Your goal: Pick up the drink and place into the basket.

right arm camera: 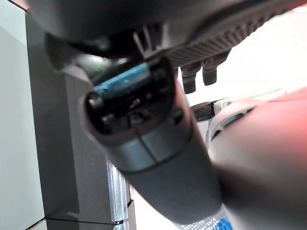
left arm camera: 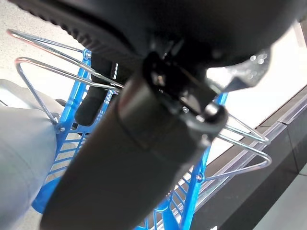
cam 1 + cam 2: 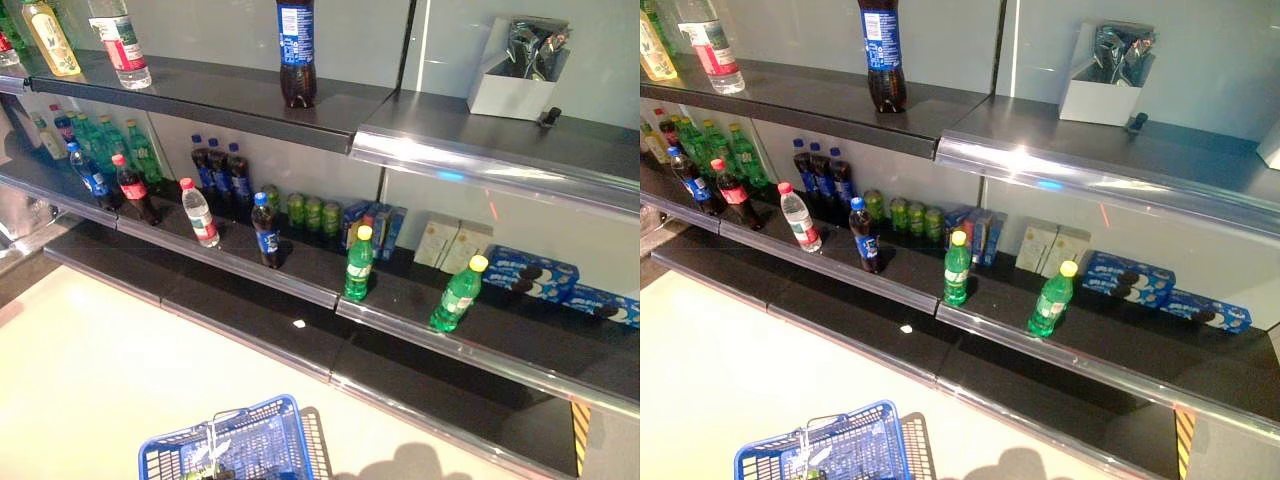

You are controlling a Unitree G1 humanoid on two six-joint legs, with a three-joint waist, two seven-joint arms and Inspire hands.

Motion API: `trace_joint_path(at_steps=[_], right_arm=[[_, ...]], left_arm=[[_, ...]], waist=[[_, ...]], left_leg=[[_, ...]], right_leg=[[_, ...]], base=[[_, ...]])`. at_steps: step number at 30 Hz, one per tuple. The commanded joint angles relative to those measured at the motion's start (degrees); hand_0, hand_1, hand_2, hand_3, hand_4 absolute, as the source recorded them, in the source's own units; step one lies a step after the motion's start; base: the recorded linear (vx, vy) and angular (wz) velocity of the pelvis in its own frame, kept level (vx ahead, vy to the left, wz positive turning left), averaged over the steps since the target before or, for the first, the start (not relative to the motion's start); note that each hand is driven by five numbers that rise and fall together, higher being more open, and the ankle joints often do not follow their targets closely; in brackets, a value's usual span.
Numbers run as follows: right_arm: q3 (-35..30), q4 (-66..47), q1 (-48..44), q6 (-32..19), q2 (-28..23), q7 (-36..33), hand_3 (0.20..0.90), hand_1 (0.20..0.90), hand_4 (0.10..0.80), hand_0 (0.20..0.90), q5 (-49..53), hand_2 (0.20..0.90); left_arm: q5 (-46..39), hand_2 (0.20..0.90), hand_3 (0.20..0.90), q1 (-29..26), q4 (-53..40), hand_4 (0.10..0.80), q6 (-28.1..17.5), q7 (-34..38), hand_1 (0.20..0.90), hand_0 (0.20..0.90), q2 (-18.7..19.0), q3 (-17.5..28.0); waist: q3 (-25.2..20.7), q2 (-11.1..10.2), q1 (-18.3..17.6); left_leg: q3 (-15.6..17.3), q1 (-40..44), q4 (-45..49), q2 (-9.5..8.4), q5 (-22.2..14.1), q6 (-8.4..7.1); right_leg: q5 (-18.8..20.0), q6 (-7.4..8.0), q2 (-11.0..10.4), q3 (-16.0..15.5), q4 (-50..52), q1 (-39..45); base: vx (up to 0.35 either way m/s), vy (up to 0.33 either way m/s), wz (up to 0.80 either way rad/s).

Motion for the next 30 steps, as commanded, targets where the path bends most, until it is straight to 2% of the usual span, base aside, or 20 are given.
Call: trace_joint_path(at_steps=[1, 5, 12, 18, 24, 27, 28, 30], right_arm=[[-0.67, 5.4, -1.37, 1.61, -1.39, -4.12, 0.9, 0.9, 0.8, 0.9, -2.92, 0.9], [0.28, 3.78, -2.04, -5.28, -2.14, -7.07, 0.9, 0.9, 0.8, 0.9, -6.06, 0.9], [1.83, -0.5, -4.46, -9.97, -3.94, -9.06, 0.9, 0.9, 0.8, 0.9, -8.58, 0.9], [6.55, -8.51, -3.38, -13.26, -1.66, -13.57, 0.9, 0.9, 0.8, 0.9, -10.96, 0.9], [9.28, -19.71, -1.92, -12.1, -1.91, -12.61, 0.9, 0.9, 0.8, 0.9, -10.96, 0.9], [11.85, -37.02, 0.47, -7.81, -3.41, -12.92, 0.9, 0.9, 0.8, 0.9, -11.83, 0.9], [12.01, -39.63, 0.93, -7.12, -3.71, -13.1, 0.9, 0.9, 0.8, 0.9, -12.29, 0.9], [12.61, -51.82, 3.29, -5.03, -6.18, -13.97, 0.9, 0.9, 0.8, 0.9, -12.32, 0.9]], left_arm=[[0.15, 0.3, 0.2, -2.89, 2.98, 0.1, -0.81, -2.29, 0.3, 0.3, -3.04, -0.48], [0.04, 0.3, 0.2, -3.25, 2.48, 0.1, -0.22, -2.14, 0.3, 0.3, -2.86, -0.5], [0.41, 0.3, 0.2, -3.37, 1.64, 0.1, 0.41, -2.25, 0.3, 0.3, -2.32, -1.19], [-1.23, 0.3, 0.2, -3.07, 0.09, 0.1, 0.6, -0.3, 0.3, 0.3, -3.33, -2.62], [-1.61, 0.3, 0.2, -2.24, -1.95, 0.1, 1.2, 0.93, 0.3, 0.3, -3.37, -3.12], [-1.75, 0.3, 0.2, -0.67, -4.72, 0.1, 2.11, 1.8, 0.3, 0.3, -3.02, -2.89], [-1.76, 0.3, 0.2, -0.3, -5.14, 0.1, 2.13, 1.93, 0.3, 0.3, -3.01, -2.86], [-2.22, 0.3, 0.2, 1.25, -7.1, 0.1, 2.38, 2.18, 0.3, 0.3, -2.58, -2.37]], waist=[[1.22, 0.49, 0.64], [1.45, 0.32, 0.75], [1.49, -0.03, 1.17], [1.83, -0.3, 0.68], [2.08, -0.57, 0.13], [2.33, -0.86, -0.74], [2.35, -0.88, -0.91], [2.56, -0.97, -1.86]], left_leg=[[3.17, -0.05, 0.29, 2.93, 0.34, 0.17], [3.06, 0.06, 0.29, 2.98, 0.29, 0.08], [3.19, 0.16, 0.29, 3.14, 0.11, 0.08], [3.43, 0.08, 0.29, 3.16, 0.09, 0.47], [3.4, 0.07, 0.29, 3.25, 0.22, 0.42], [3.43, -0.02, 0.29, 3.35, 0.43, 0.36], [3.44, -0.02, 0.29, 3.36, 0.45, 0.37], [3.79, -0.12, 0.29, 3.51, 0.6, 0.38]], right_leg=[[2.84, -0.06, -2.06, 0.97, -0.07, -1.27], [2.88, -0.04, -1.98, 1.06, -0.04, -1.23], [2.88, -0.05, -1.88, 1.04, -0.03, -1.27], [3.05, -0.02, -2.02, 1.32, -0.07, -1.39], [3.16, -0.03, -2.09, 1.49, -0.07, -1.41], [3.27, -0.04, -2.06, 1.82, -0.07, -1.6], [3.29, -0.02, -2.03, 1.87, -0.07, -1.62], [3.38, 0.03, -1.98, 2.27, -0.07, -1.89]], base=[[0.0, 0.0, 0.0], [0.0, 0.0, 0.0], [0.0, 0.0, 0.0], [0.0, 0.0, 0.0], [0.0, 0.0, 0.0], [0.0, 0.0, 0.0], [0.0, 0.0, 0.0], [0.0, 0.0, 0.0]])
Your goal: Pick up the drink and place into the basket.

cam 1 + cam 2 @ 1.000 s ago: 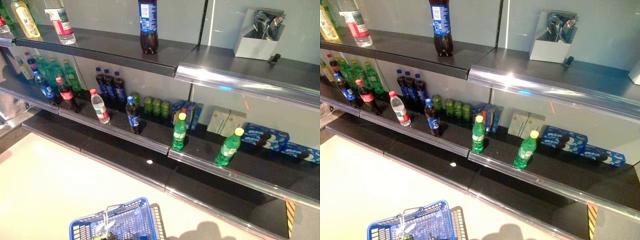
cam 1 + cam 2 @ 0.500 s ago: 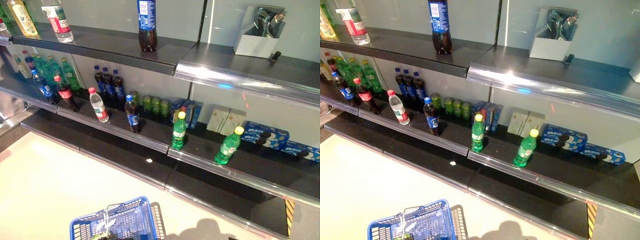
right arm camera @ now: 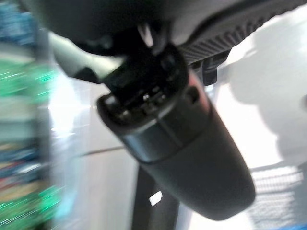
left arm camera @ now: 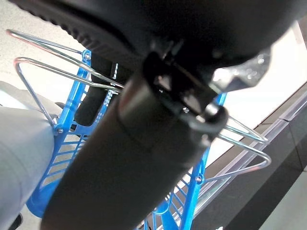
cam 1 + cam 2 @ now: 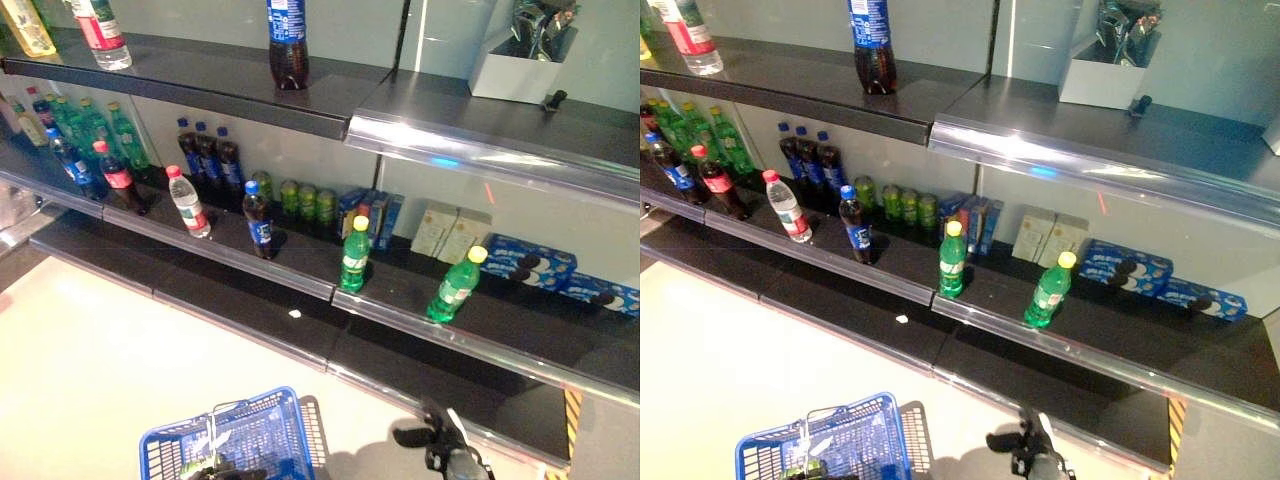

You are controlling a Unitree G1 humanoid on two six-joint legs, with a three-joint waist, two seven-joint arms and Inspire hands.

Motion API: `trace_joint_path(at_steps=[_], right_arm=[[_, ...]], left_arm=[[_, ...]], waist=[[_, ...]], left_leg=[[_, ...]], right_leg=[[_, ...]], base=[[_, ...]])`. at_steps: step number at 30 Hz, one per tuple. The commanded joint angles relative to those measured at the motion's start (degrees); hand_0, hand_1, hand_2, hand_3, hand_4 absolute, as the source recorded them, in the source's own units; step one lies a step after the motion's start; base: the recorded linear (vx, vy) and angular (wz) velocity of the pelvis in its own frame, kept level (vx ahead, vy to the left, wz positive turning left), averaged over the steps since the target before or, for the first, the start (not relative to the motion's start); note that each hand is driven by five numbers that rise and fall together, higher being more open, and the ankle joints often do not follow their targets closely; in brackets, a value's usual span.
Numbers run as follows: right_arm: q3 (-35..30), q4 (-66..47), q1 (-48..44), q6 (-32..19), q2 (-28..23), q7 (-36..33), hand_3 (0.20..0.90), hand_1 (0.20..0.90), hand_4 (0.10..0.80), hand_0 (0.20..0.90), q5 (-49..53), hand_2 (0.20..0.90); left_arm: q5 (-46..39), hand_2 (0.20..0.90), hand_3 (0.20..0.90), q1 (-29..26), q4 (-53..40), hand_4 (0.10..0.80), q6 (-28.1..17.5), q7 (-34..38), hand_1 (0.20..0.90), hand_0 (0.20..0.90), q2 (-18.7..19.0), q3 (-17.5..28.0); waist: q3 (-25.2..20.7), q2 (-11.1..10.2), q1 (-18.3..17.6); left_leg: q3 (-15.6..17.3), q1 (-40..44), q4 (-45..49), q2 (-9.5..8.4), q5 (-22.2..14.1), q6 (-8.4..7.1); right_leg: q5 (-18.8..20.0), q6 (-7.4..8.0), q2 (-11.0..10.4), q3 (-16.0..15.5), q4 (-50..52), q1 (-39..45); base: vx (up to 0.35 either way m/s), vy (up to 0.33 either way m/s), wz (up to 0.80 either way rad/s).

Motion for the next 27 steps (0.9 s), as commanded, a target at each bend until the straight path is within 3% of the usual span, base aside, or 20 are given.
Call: trace_joint_path(at_steps=[1, 4, 12, 27], right_arm=[[0.14, -12.28, -1.64, -1.13, -4.85, -2.62, 0.9, 0.9, 0.8, 0.9, -2.56, 0.9], [-2.56, -20.02, 1.31, -5.47, -6.5, -4.36, 0.9, 0.9, 0.8, 0.9, -2.91, 0.9], [-7.15, -32.08, 3.57, -10.38, -7.64, -11.95, 0.9, 0.9, 0.8, 0.9, -3.86, 0.9], [-10.29, -45.17, 0.71, -11.82, -9.39, -13.05, 0.9, 0.9, 0.8, 0.9, -1.86, 0.9]], left_arm=[[-1.65, 0.3, 0.2, -0.21, -0.56, 0.1, -0.35, -0.95, 0.3, 0.3, -2.49, -2.06], [-1.8, 0.3, 0.2, 1.75, -1.72, 0.1, -0.86, -0.74, 0.3, 0.3, -2.74, -1.55], [-2.36, 0.3, 0.2, 4.28, -2.76, 0.1, -1.94, -0.21, 0.3, 0.3, -4.1, -1.15], [-1.47, 0.3, 0.2, 6.42, -2.38, 0.1, -2.83, -0.23, 0.3, 0.3, -4.97, -0.17]], waist=[[0.09, 0.18, -0.53], [0.03, 0.33, -1.59], [-0.19, 0.95, -3.02], [0.58, 1.04, -2.3]], left_leg=[[3.71, -0.43, -0.02, 3.46, 0.51, 0.54], [4.43, -0.32, -0.02, 3.64, 0.46, 0.74], [5.91, -0.04, -0.02, 4.12, 0.2, 0.88], [6.63, 1.43, 0.16, 4.52, 0.29, 0.9]], right_leg=[[3.21, -0.15, -2.07, 2.29, -0.08, -1.93], [3.1, -0.05, -1.99, 2.83, -0.08, -2.18], [2.82, 0.17, -2.14, 3.66, -0.08, -2.58], [2.34, -0.53, -2.15, 4.24, 0.82, -2.43]], base=[[-0.012, 0.001, -0.04], [0.001, 0.003, -0.01], [0.007, 0.021, -0.09], [0.052, 0.005, -0.05]])
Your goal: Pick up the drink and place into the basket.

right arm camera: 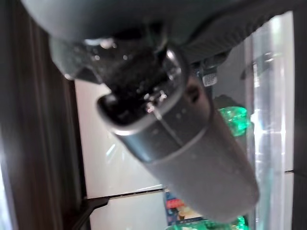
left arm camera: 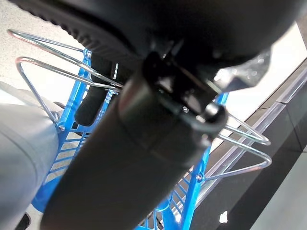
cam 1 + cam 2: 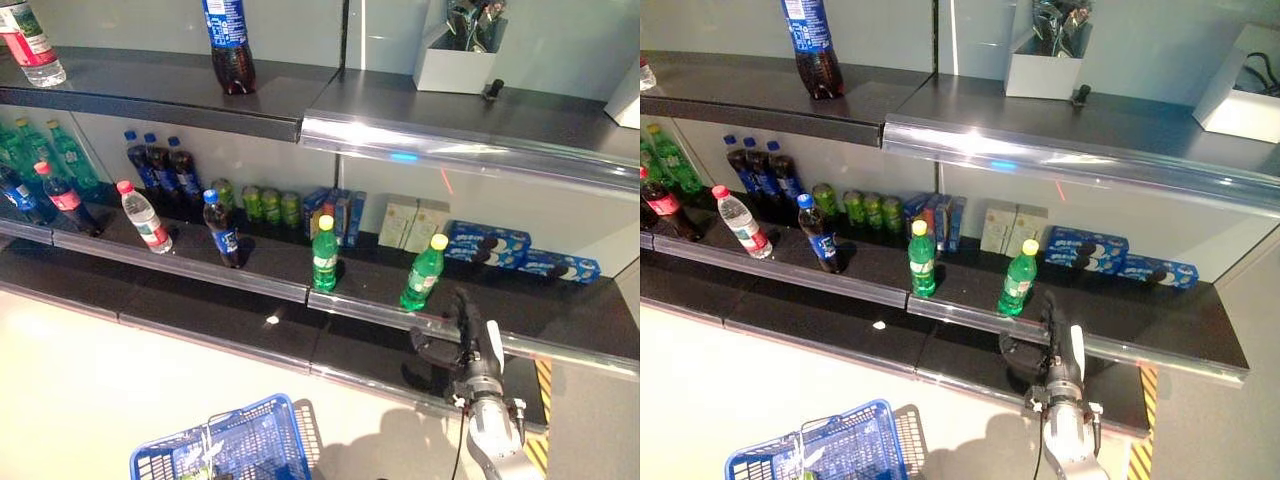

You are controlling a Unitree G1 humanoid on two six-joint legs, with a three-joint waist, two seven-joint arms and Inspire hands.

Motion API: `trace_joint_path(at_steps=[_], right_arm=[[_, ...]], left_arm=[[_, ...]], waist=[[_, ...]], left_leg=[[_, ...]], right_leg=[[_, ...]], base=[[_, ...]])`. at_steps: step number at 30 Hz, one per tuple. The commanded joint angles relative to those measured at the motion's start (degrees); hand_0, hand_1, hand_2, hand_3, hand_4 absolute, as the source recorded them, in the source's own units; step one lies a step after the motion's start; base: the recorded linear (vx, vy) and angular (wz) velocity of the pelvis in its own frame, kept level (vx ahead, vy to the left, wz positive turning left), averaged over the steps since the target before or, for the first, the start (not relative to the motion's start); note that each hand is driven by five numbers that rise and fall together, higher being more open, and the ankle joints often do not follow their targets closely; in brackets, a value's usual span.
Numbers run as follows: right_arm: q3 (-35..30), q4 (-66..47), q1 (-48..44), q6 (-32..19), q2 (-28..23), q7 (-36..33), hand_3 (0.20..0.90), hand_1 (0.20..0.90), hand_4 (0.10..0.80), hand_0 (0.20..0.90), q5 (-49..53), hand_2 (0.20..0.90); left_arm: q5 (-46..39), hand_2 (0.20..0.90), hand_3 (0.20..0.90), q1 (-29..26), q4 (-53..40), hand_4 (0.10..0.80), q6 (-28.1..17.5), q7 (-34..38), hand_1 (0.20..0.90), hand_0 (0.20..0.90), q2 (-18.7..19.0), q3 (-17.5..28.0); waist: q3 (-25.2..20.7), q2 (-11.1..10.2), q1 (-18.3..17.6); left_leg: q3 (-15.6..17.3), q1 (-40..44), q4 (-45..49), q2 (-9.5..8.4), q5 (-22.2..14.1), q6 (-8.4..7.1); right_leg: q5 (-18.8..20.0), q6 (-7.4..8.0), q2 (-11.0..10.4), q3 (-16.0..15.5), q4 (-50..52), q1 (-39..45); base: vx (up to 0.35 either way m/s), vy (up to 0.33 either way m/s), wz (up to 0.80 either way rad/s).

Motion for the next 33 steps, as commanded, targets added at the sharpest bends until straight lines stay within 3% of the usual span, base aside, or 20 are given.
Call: trace_joint_path(at_steps=[1, 6, 15, 24, 33], right_arm=[[-3.32, -8.89, -7.91, -7.09, -3.63, -2.79, 0.9, 0.9, 0.8, 0.9, 0.21, 0.9], [-2.04, -5.24, -14.65, -9.79, -3.57, -11.32, 0.9, 0.9, 0.8, 0.9, -1.62, 0.9], [-5.32, -4.06, -22.15, -12.35, -3.68, -21.76, 0.9, 0.9, 0.8, 0.9, -3.2, 0.9], [-6.56, -5.43, -23.58, -11.42, -4.83, -21.79, 0.9, 0.9, 0.8, 0.9, -3.8, 0.9], [-7.34, -4.24, -31.31, -10.29, -5.6, -23.93, 0.9, 0.9, 0.8, 0.9, -5.61, 0.9]], left_arm=[[0.01, 0.3, 0.2, 1.54, 0.64, 0.1, -1.25, -1.27, 0.3, 0.3, -3.64, -0.64], [-1.19, 0.3, 0.2, -1.24, 0.09, 0.1, -0.86, -1.17, 0.3, 0.3, -3.0, -2.64], [-5.04, 0.3, 0.2, -4.16, -2.54, 0.1, -2.15, -1.19, 0.3, 0.3, -3.67, -4.6], [-6.12, 0.3, 0.2, -4.08, -5.21, 0.1, -3.93, -2.81, 0.3, 0.3, -3.72, -5.49], [-7.24, 0.3, 0.2, -6.39, -7.99, 0.1, -4.13, -3.02, 0.3, 0.3, -4.01, -7.91]], waist=[[1.45, 0.51, 2.01], [5.68, 1.14, 3.11], [12.93, 3.07, 2.8], [15.16, 3.49, 2.35], [19.83, 4.25, 3.0]], left_leg=[[3.38, 0.14, 1.99, 4.21, 0.43, 0.69], [0.32, -5.45, 7.1, 3.55, 0.21, 0.86], [-1.46, -9.98, 7.2, 0.92, 1.16, 1.57], [-1.49, -12.75, 10.81, -0.07, 0.39, 1.49], [-2.21, -17.94, 14.92, -0.81, 0.38, 1.39]], right_leg=[[1.15, -1.04, -2.01, 1.37, 2.39, -2.0], [-0.65, -2.56, -1.74, 1.82, 8.33, -6.64], [-0.32, -3.13, -1.7, 3.36, 9.75, -11.53], [-0.94, -3.59, -1.76, 4.31, 11.34, -13.09], [-1.1, -4.34, -1.72, 4.23, 13.89, -16.62]], base=[[0.066, -0.002, -0.02], [-0.027, 0.009, -0.01], [-0.096, 0.05, 0.05], [0.011, 0.019, -0.01], [-0.061, -0.006, -0.04]])
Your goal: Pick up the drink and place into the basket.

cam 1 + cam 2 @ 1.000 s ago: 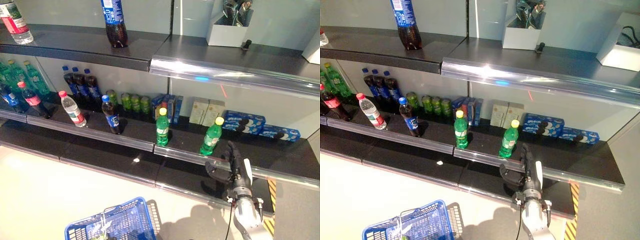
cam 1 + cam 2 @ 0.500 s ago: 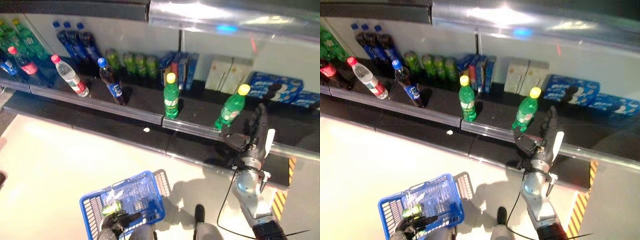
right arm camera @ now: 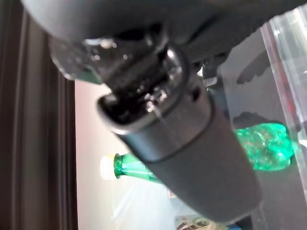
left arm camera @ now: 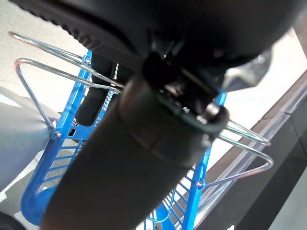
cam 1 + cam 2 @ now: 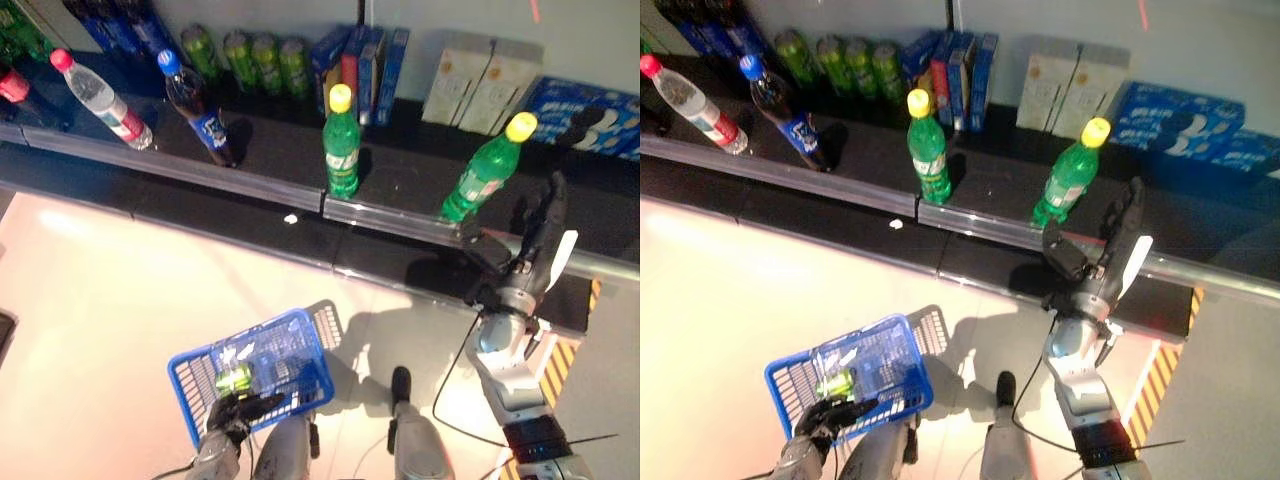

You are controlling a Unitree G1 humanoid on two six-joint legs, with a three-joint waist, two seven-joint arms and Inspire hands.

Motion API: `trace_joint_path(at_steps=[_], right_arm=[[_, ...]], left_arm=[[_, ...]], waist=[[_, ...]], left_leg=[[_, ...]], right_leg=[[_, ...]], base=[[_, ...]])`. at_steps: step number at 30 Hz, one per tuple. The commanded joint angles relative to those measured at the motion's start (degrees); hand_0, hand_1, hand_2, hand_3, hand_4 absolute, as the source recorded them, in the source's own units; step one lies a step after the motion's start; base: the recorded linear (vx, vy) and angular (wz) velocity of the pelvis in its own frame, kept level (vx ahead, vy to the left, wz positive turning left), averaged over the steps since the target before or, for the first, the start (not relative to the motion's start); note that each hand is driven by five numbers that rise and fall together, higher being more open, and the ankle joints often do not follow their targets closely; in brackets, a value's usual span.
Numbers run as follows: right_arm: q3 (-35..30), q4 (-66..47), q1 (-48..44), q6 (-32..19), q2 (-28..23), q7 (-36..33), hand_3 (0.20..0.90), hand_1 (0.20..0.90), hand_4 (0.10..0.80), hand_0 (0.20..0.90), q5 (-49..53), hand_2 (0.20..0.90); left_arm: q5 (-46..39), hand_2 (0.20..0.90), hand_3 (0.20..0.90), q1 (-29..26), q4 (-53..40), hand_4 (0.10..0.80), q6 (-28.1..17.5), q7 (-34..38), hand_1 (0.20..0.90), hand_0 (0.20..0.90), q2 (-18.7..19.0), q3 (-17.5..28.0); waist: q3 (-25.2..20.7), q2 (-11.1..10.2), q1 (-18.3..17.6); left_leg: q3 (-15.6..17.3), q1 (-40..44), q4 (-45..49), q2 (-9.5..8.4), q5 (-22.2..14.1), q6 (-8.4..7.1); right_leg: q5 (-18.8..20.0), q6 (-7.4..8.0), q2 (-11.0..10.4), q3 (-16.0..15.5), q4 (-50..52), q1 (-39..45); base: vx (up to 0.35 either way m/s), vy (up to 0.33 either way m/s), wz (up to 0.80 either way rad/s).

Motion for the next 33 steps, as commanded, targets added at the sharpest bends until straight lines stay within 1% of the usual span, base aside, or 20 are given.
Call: trace_joint_path(at_steps=[1, 2, 5, 12, 19, 21, 28, 33], right_arm=[[-2.59, -6.87, -4.51, -4.31, -3.88, -2.57, 0.9, 0.9, 0.8, 0.9, -5.26, 0.9], [-2.69, -6.61, -7.78, -3.17, -4.17, -2.02, 0.9, 0.9, 0.8, 0.9, -5.27, 0.9], [-2.14, -6.62, -11.73, -1.83, -4.56, -0.86, 0.9, 0.9, 0.8, 0.9, -5.79, 0.9], [-1.6, -6.68, -16.45, -0.51, -4.85, 0.15, 0.9, 0.9, 0.8, 0.9, -5.05, 0.9], [-2.18, -5.29, -19.36, 0.48, -5.01, -2.37, 0.9, 0.9, 0.8, 0.9, -4.81, 0.9], [-2.98, -3.61, -21.0, 0.7, -5.66, -3.73, 0.9, 0.9, 0.8, 0.9, -3.8, 0.9], [-4.22, -0.13, -25.09, 1.89, -8.12, -5.33, 0.9, 0.9, 0.8, 0.9, -2.55, 0.9], [-4.74, 1.91, -26.91, 1.86, -9.63, -5.91, 0.9, 0.9, 0.8, 0.9, -1.37, 0.9]], left_arm=[[-1.17, 0.3, 0.2, 6.19, 0.1, 0.1, 0.56, -2.67, 0.3, 0.3, -2.87, -3.82], [-1.48, 0.3, 0.2, 5.44, -0.55, 0.1, 0.79, -2.6, 0.3, 0.3, -2.76, -3.94], [-2.28, 0.3, 0.2, 4.38, -1.17, 0.1, 1.01, -2.53, 0.3, 0.3, -2.49, -4.03], [-3.33, 0.3, 0.2, 3.0, -2.69, 0.1, 1.29, -2.28, 0.3, 0.3, -2.43, -4.64], [-4.18, 0.3, 0.2, 2.4, -3.7, 0.1, 1.19, -2.0, 0.3, 0.3, -2.65, -5.57], [-4.72, 0.3, 0.2, 2.05, -3.79, 0.1, 1.14, -2.22, 0.3, 0.3, -2.47, -5.95], [-6.07, 0.3, 0.2, 1.25, -4.43, 0.1, 1.26, -2.53, 0.3, 0.3, -1.95, -6.72], [-6.85, 0.3, 0.2, 1.17, -4.66, 0.1, 1.03, -3.39, 0.3, 0.3, -1.6, -6.78]], waist=[[-2.39, -2.21, 0.55], [-1.08, -1.84, 0.81], [0.51, -1.26, 0.85], [2.46, -0.64, 1.21], [3.57, -0.21, 1.6], [3.85, 0.03, 1.88], [4.71, 0.68, 2.42], [4.81, 0.96, 2.9]], left_leg=[[-1.46, -5.09, 8.37, 0.68, -1.6, 0.98], [-1.52, -6.52, 9.28, 0.42, -1.47, 0.92], [-1.38, -8.05, 10.01, 0.19, -1.21, 0.83], [-1.14, -10.39, 11.35, -0.26, -0.8, 0.94], [-1.26, -11.71, 12.44, -0.57, -0.74, 1.06], [-1.32, -11.94, 12.37, -0.79, -0.67, 1.1], [-1.43, -12.49, 12.36, -1.3, -0.45, 1.28], [-1.67, -13.05, 12.29, -1.81, -0.43, 1.49]], right_leg=[[-3.13, -4.12, -1.22, 2.69, 8.39, -3.65], [-3.06, -4.38, -1.2, 2.71, 8.87, -4.64], [-3.06, -4.64, -1.06, 2.93, 9.69, -6.23], [-3.3, -5.08, -0.74, 2.98, 11.29, -8.49], [-3.47, -5.42, -0.6, 2.96, 12.32, -9.64], [-3.43, -5.44, -0.59, 2.81, 12.33, -9.88], [-3.44, -5.49, -0.56, 2.77, 13.06, -10.8], [-3.47, -5.45, -0.64, 2.62, 13.38, -11.58]], base=[[-0.059, 0.006, 0.0], [-0.078, 0.011, 0.01], [-0.081, 0.04, -0.01], [-0.033, 0.018, -0.02], [0.0, 0.0, 0.0], [0.0, 0.0, 0.0], [0.0, 0.002, 0.0], [0.002, 0.007, 0.0]])
